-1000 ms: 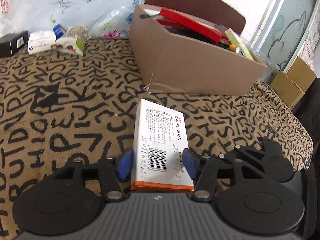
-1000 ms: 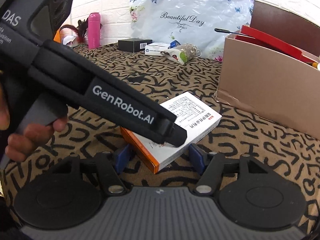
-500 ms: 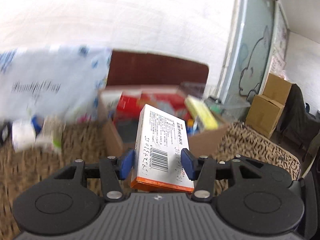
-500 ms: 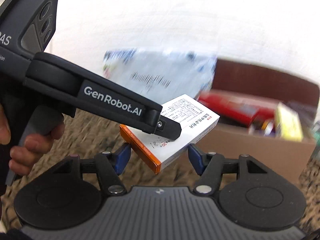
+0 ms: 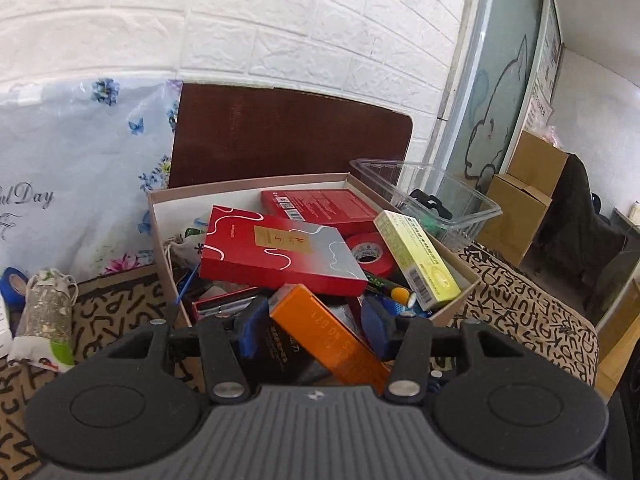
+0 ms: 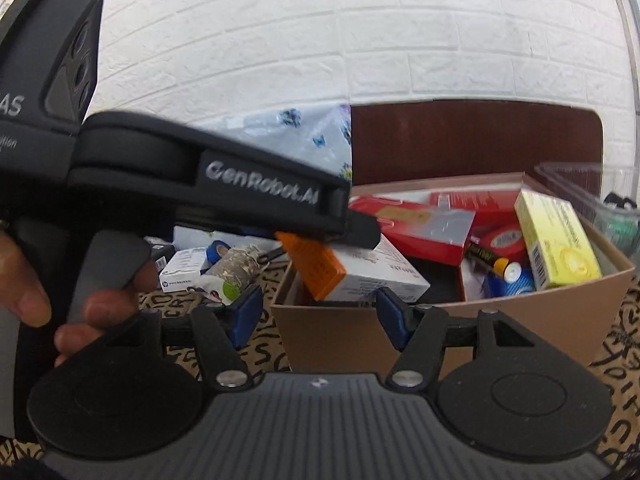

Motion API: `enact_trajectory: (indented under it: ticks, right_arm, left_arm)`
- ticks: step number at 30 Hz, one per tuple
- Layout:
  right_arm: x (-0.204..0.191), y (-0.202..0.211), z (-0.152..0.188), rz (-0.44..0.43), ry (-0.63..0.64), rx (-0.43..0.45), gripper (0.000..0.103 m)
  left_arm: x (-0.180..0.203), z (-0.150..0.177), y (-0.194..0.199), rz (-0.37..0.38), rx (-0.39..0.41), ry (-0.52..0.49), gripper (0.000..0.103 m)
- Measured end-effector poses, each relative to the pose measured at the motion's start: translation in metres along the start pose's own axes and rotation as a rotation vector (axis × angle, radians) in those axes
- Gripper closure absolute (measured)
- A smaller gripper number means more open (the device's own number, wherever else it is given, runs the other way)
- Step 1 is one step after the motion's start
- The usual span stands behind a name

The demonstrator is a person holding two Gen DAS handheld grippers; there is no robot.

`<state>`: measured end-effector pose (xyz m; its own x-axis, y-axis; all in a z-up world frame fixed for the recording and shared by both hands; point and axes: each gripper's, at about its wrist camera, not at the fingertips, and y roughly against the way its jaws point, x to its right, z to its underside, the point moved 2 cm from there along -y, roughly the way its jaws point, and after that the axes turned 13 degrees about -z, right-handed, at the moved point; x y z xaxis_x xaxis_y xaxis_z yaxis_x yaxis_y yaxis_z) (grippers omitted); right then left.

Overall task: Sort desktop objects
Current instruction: 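Lift the orange-and-white box with the left tool toward the cardboard box, then lower the orange-and-white box into the cardboard box and open the left tool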

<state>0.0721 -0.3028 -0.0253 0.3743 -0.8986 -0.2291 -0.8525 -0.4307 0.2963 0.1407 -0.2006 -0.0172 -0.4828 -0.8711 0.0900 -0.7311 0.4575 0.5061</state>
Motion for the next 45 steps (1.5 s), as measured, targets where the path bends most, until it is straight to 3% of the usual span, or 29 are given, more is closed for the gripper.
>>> enact_trajectory:
  ticks: [9,14,16,19,22,25,29,45]
  right_arm:
    - [0.034,-0.038,-0.010,0.089,-0.014,-0.042,0.050]
    - [0.053,-0.054,-0.013,0.130,-0.012,-0.051,0.056]
    - [0.065,-0.062,-0.013,0.152,-0.010,-0.062,0.057]
    - [0.066,-0.056,-0.015,0.119,-0.004,-0.088,0.056]
    - [0.066,-0.049,-0.017,0.081,0.024,-0.125,0.046]
    - [0.061,-0.036,-0.020,0.051,0.037,-0.141,0.044]
    - [0.051,-0.021,-0.022,-0.003,0.048,-0.158,0.032]
    - [0.033,0.026,-0.014,0.011,0.090,-0.150,0.028]
  left_arm:
    - [-0.012,-0.008,-0.042,0.001,-0.075,0.017,0.053]
    - [-0.013,-0.017,-0.057,-0.008,-0.082,0.043,0.059]
    - [-0.012,-0.017,-0.056,-0.007,-0.076,0.036,0.059]
    - [-0.013,-0.015,-0.050,-0.014,-0.057,0.018,0.055]
    - [-0.017,-0.013,-0.042,-0.015,-0.057,0.043,0.049]
    - [-0.019,-0.012,-0.034,-0.013,-0.057,0.066,0.047]
    - [-0.018,-0.011,-0.019,-0.022,-0.041,0.070,0.042]
    - [-0.005,0.024,0.038,0.017,-0.021,0.047,0.039]
